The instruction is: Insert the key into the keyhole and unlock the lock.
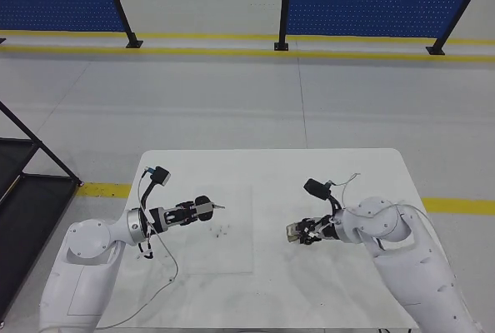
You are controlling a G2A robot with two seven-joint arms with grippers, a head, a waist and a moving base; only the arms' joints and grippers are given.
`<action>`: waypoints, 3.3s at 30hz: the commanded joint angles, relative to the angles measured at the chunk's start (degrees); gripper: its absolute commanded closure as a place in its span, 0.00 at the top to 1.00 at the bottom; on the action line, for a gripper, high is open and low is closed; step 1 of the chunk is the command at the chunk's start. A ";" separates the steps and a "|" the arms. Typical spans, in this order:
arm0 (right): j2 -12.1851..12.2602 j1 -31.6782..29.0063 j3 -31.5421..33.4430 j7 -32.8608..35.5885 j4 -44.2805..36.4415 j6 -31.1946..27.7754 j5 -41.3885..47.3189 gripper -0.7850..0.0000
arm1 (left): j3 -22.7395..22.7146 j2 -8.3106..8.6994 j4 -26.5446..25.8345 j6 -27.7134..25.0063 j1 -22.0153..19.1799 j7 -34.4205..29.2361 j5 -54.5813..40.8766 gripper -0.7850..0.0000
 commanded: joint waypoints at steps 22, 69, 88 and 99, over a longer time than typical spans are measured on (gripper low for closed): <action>-1.06 -3.38 3.55 -8.64 13.91 -31.08 30.20 0.00 | 0.00 0.00 0.00 0.00 0.00 0.00 0.00 0.00; -2.08 -6.27 0.55 -13.91 16.78 -37.13 42.44 0.00 | 8.06 -0.59 5.07 -0.59 -1.27 3.47 -4.97 0.00; -2.09 -7.18 0.18 -17.86 14.96 -37.41 40.19 0.00 | 18.77 -1.69 16.97 -9.56 -6.73 8.38 -10.51 0.00; -1.96 -8.45 -1.00 -23.06 11.25 -36.43 35.10 0.00 | 20.13 -1.52 19.04 -12.10 -7.27 8.17 -12.50 0.00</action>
